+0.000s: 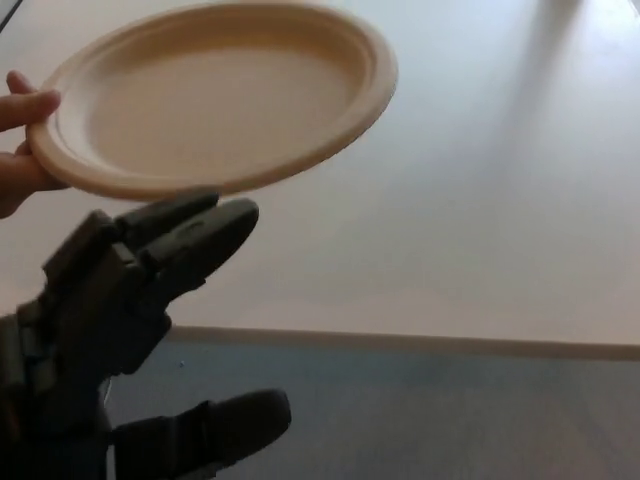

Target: A person passes a plate to the robot and the robot grabs it with its left hand and places it at the centre of the table infront of it

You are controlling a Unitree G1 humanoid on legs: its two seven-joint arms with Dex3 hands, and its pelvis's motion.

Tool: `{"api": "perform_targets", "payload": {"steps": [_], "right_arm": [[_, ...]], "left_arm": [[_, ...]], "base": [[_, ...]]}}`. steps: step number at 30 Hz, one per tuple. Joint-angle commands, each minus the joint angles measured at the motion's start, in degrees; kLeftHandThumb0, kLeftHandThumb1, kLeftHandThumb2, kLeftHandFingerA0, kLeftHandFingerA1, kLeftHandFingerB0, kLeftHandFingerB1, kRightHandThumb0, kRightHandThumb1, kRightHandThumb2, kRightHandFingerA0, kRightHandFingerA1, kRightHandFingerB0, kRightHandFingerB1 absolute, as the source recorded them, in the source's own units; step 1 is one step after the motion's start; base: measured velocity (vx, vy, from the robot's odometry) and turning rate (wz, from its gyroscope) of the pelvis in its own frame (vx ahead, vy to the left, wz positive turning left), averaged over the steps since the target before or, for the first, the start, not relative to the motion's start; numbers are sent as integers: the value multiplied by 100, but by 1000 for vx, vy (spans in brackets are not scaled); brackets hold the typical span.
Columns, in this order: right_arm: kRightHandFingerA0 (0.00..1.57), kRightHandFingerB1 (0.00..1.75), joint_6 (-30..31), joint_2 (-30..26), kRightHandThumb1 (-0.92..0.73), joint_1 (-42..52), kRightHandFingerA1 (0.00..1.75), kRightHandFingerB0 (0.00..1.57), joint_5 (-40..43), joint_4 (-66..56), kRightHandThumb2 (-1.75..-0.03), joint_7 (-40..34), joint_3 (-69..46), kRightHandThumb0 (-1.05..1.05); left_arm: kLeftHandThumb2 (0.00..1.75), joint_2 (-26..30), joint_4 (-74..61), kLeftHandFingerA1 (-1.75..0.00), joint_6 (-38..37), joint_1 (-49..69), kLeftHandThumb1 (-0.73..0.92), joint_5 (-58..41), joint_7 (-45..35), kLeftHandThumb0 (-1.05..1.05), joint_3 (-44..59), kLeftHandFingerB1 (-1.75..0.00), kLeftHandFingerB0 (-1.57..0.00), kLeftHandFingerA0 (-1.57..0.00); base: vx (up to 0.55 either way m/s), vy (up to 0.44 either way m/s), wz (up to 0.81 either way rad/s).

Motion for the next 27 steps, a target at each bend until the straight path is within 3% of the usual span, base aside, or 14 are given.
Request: {"api": "perform_targets", "payload": {"steps": [1,3,5,9,10,12,14,15,17,20,22,25,26,27], "right_arm": [[25,46,-70,-138,-82,-104,56,22,-55,143,-65,91,-3,-84],[25,45,-59,-149,-81,-165,56,22,-43,192,-64,115,-18,-83],[26,45,-58,-145,-81,-183,56,22,-27,225,-64,143,-31,-83],[25,45,-51,-146,-80,-200,55,23,4,217,-64,176,-55,-82],[25,46,-57,-138,-79,-204,57,22,32,233,-64,217,-75,-83],[25,46,-55,-139,-80,-217,56,23,27,242,-64,216,-77,-84],[26,44,-46,-144,-80,-228,55,23,-32,251,-64,157,-40,-84],[25,45,-47,-141,-80,-228,56,22,-31,252,-64,158,-41,-84],[25,45,-46,-130,-80,-251,56,23,17,259,-64,211,-77,-85],[26,45,-16,-126,-80,-269,56,24,10,262,-64,194,-70,-84],[26,45,-17,-142,-80,-285,56,23,12,258,-64,203,-74,-84],[25,45,-22,-161,-80,-316,56,22,-4,263,-64,231,-57,-86],[25,45,-16,-159,-80,-326,56,23,5,249,-64,242,-62,-85],[23,46,-14,-159,-80,-334,57,21,12,236,-64,250,-67,-85]], "left_arm": [[58,-245,-1211,-72,-569,-793,60,58,149,-58,140,-46,-39,-64],[81,-63,-949,-68,-1088,-751,53,-283,146,-42,173,-58,-45,-52],[59,536,-424,-69,-1822,-820,66,-1173,-8,-28,47,-55,-47,-48],[59,1737,211,-93,-2204,-1664,74,-2459,-461,-32,-87,-72,-53,-34],[61,704,-238,-89,-1358,-1724,72,-1575,-61,-45,-142,-64,-70,-70],[58,-294,-656,-85,-676,-1571,65,-457,306,-47,-153,-56,-80,-79],[60,-357,-1151,-107,315,-1231,68,-429,-117,-48,-29,-54,-58,-68],[59,-242,-967,-75,35,-1499,62,89,-65,-76,490,-54,-45,-44],[59,-480,-651,-53,-499,-1578,57,1319,266,-82,1034,-40,-34,-31],[60,-824,-647,-47,-208,-1605,63,1820,283,-81,949,-38,-43,-40],[59,-714,-642,-36,83,-1513,57,1635,-122,-85,856,-29,-24,-26],[58,-102,-300,-30,257,-1763,57,1667,-502,-74,1234,-27,-16,-19],[89,26,-200,-48,292,-1871,27,1716,-524,-36,1328,-48,0,0],[88,160,-49,-49,388,-2073,25,1852,-541,-37,1418,-48,0,0]], "base": [[0,0,0],[0,0,0],[0,0,0],[0,0,0],[0,0,0],[0,0,0],[0,0,0],[0,0,0],[0,0,0],[0,0,0],[0,0,0],[0,0,0],[0,0,0],[0,0,0]]}}
